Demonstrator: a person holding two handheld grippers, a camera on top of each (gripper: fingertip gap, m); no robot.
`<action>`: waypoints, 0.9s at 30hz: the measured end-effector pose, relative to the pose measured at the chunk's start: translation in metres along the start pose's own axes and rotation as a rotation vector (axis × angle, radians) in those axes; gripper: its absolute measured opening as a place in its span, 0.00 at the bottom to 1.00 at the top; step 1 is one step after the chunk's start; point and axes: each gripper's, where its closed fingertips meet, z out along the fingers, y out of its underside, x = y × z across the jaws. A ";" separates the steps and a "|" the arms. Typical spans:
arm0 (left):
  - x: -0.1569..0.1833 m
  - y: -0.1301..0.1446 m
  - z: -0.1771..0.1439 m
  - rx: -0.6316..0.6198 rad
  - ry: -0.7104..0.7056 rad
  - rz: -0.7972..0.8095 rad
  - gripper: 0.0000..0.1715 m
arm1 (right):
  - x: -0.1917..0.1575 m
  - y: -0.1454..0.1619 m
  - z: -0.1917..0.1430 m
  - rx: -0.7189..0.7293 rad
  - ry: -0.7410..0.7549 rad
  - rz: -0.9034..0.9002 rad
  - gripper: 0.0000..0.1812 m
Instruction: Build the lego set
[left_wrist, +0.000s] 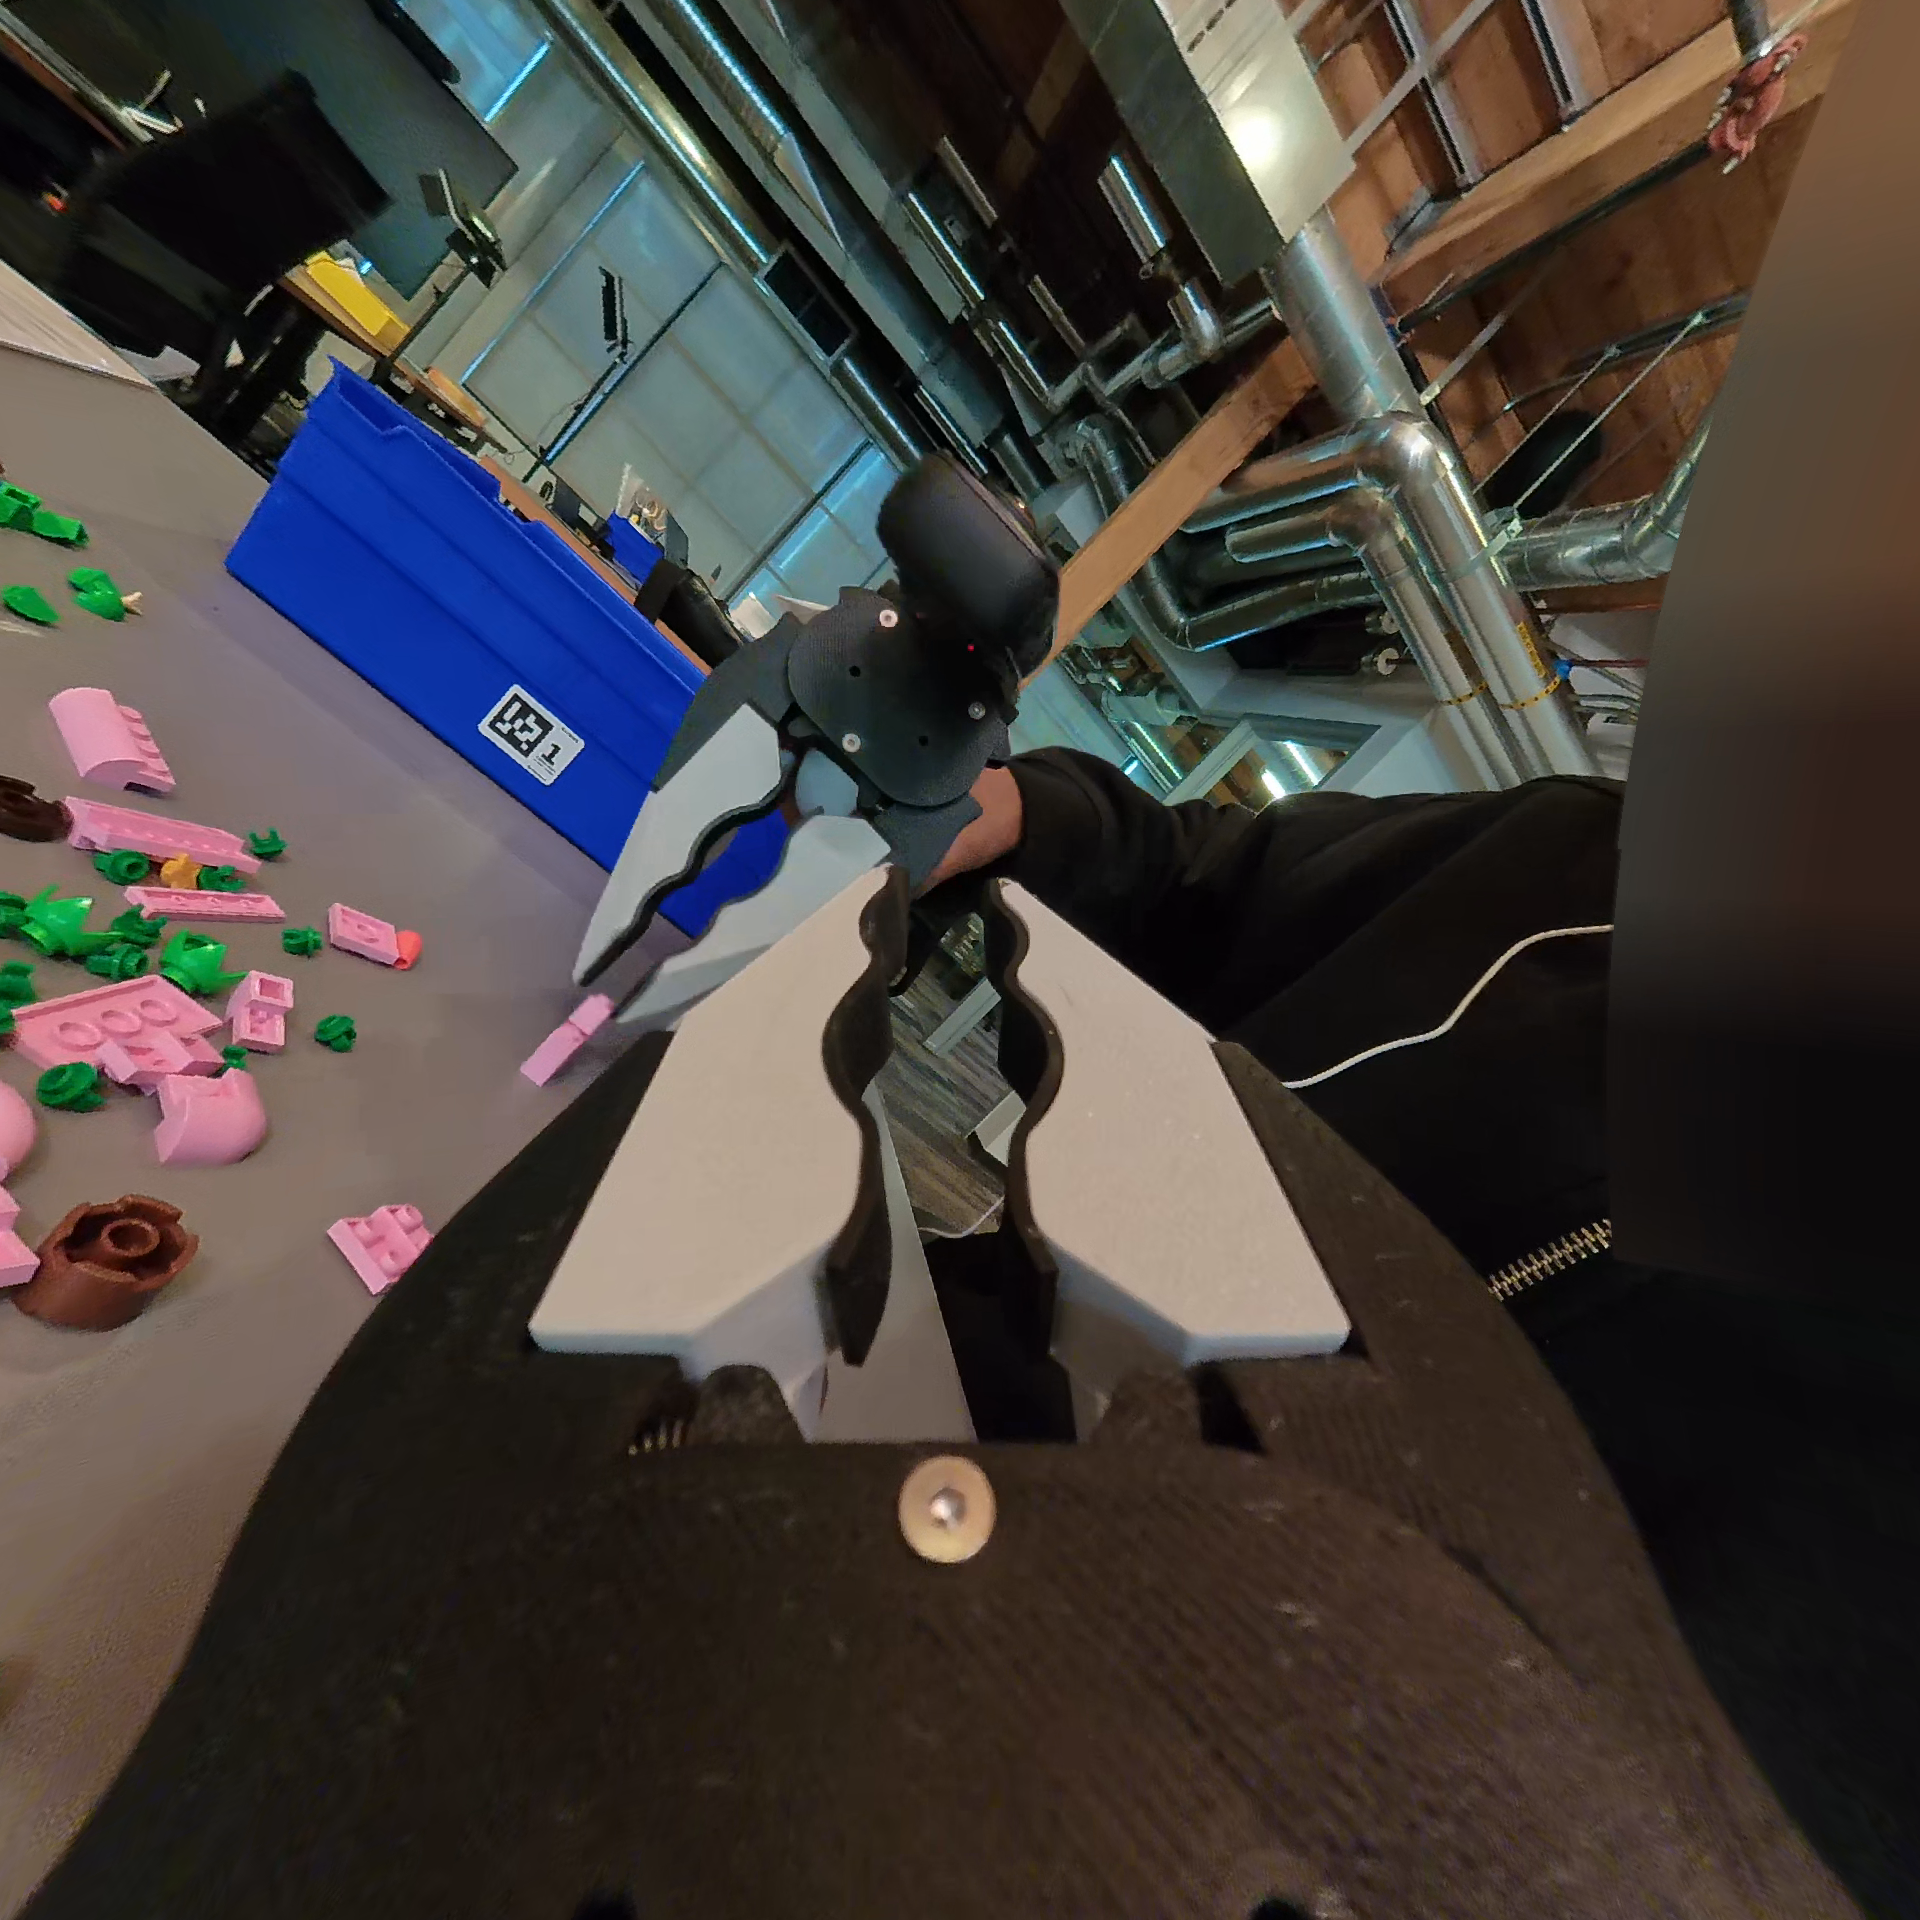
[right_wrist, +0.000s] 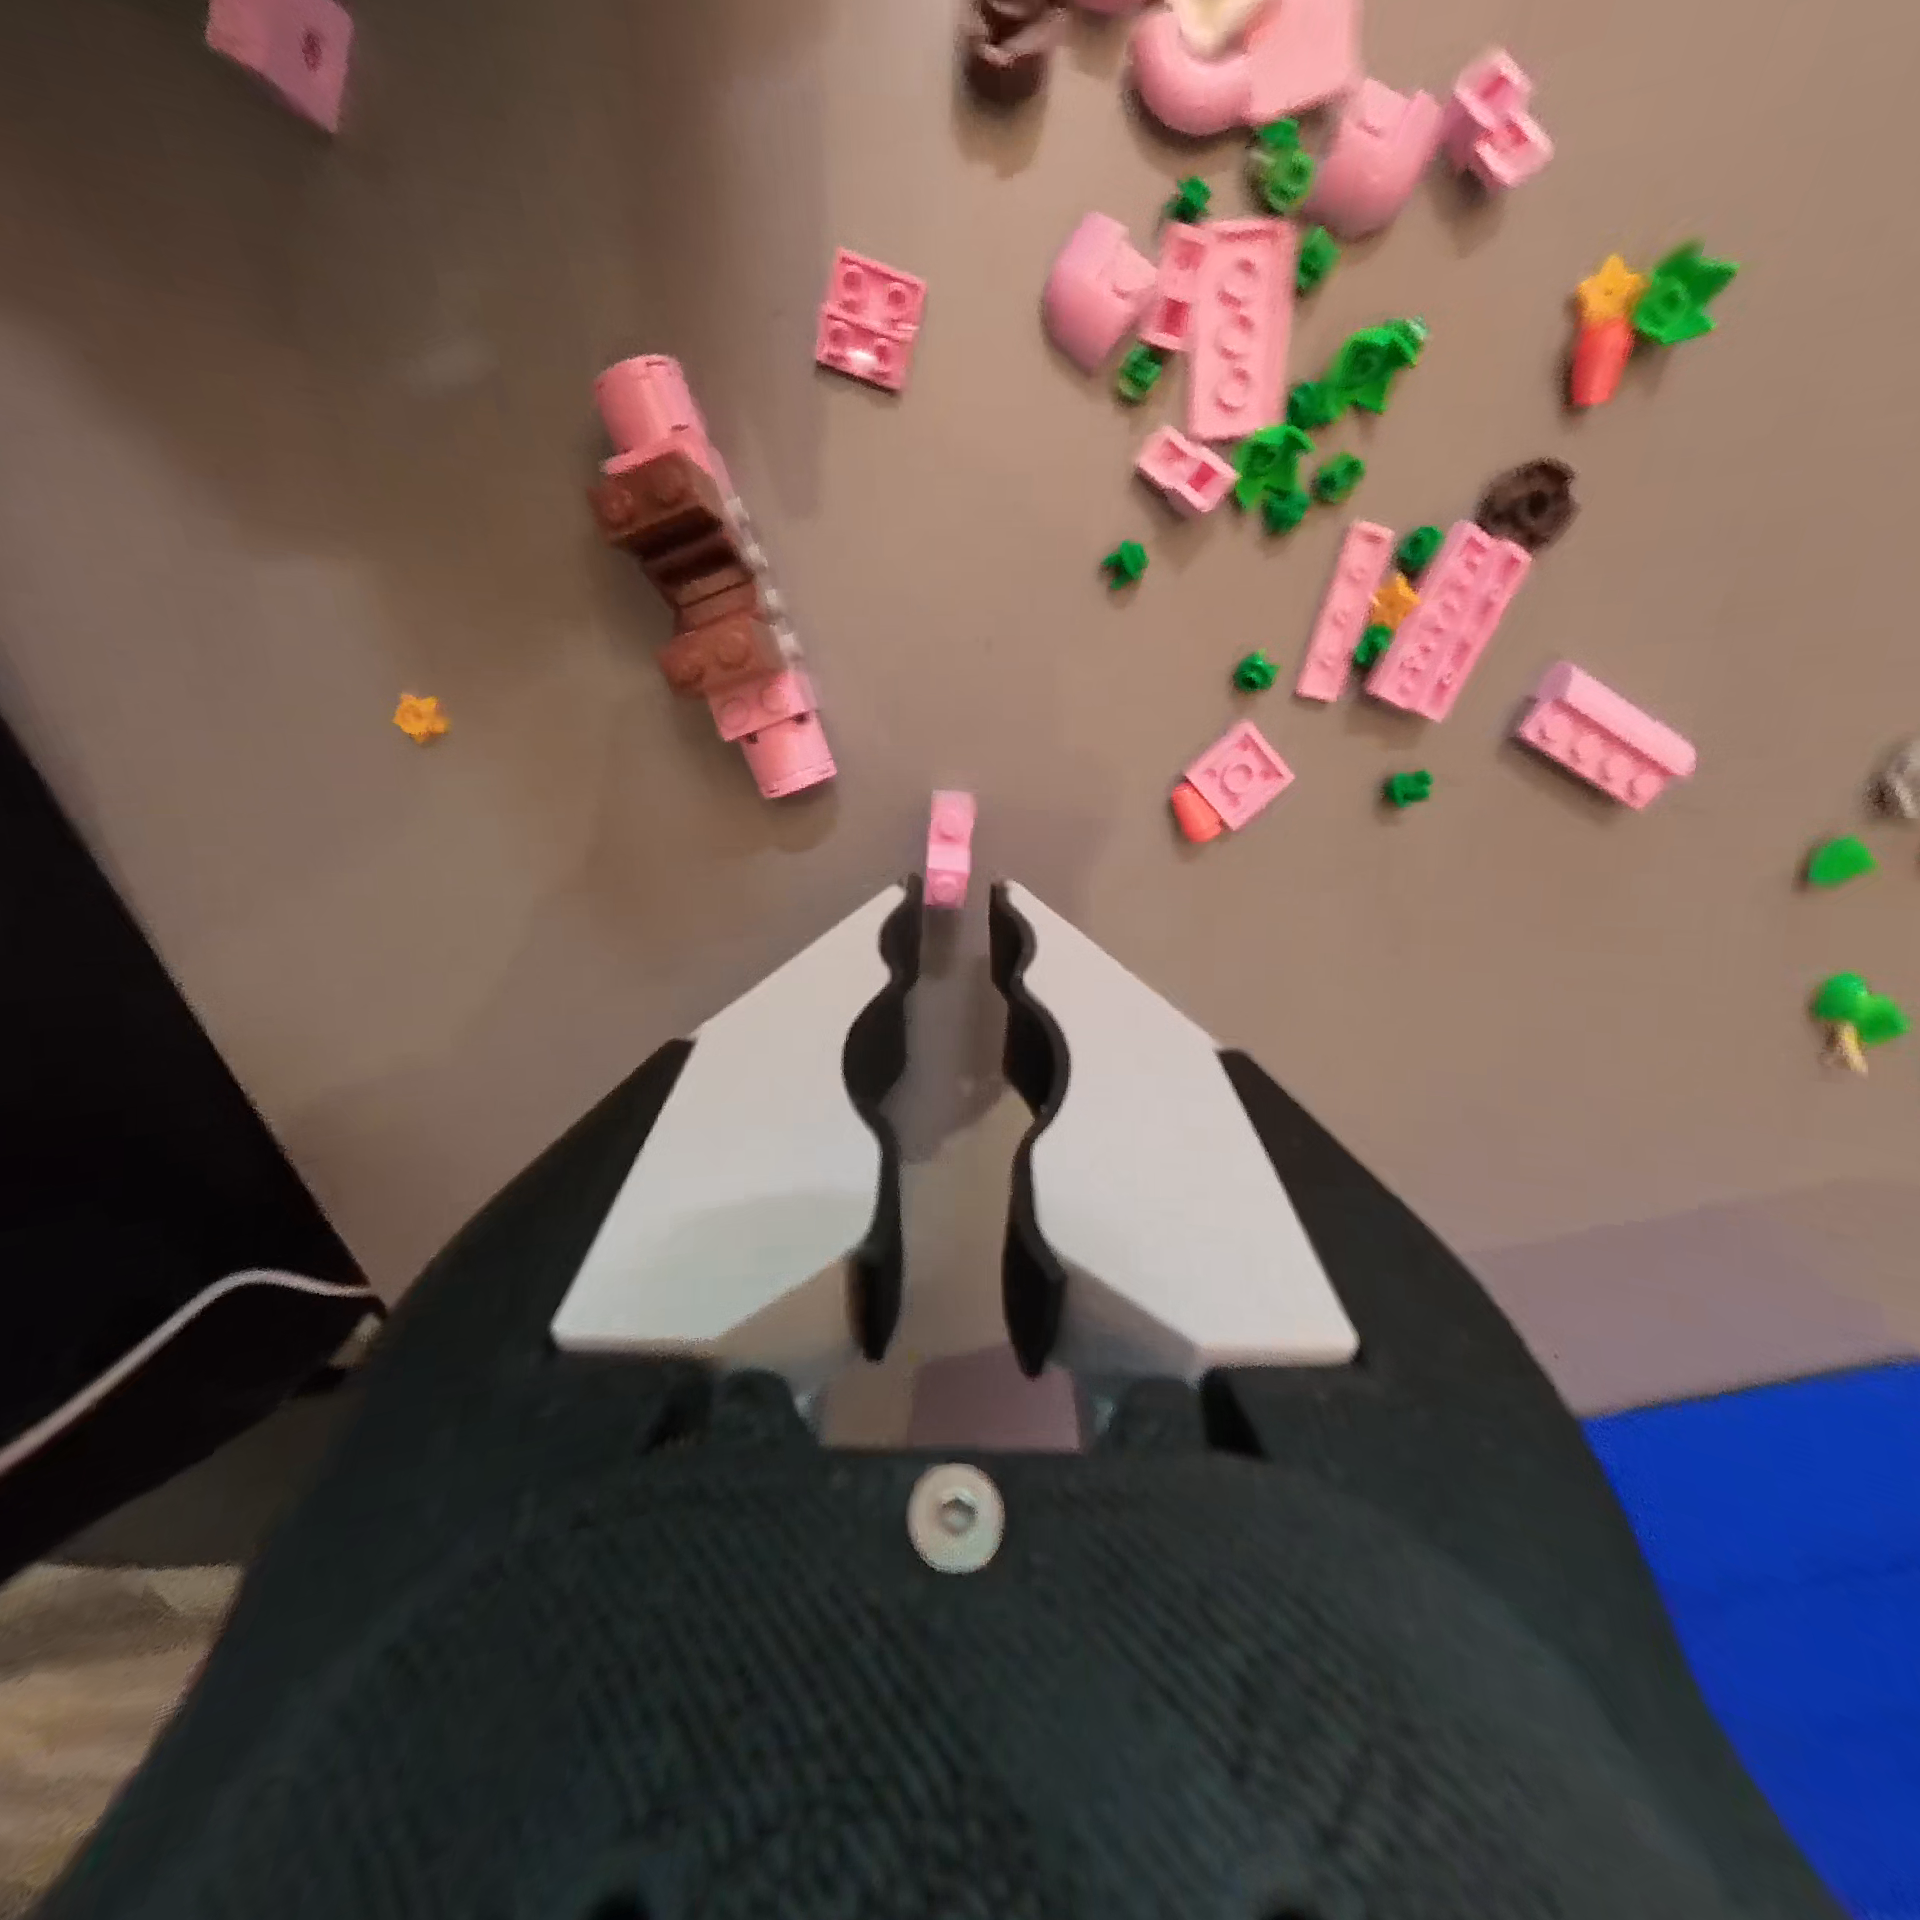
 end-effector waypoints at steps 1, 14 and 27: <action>0.000 0.000 0.000 0.001 0.000 -0.001 0.07 | 0.003 0.002 0.000 -0.018 0.021 0.053 0.06; 0.000 -0.001 -0.001 0.009 0.009 -0.014 0.07 | -0.001 -0.001 -0.004 0.084 0.081 -0.261 0.12; 0.000 -0.002 -0.002 0.018 0.005 -0.013 0.07 | -0.004 -0.009 -0.001 0.092 -0.054 -0.415 0.08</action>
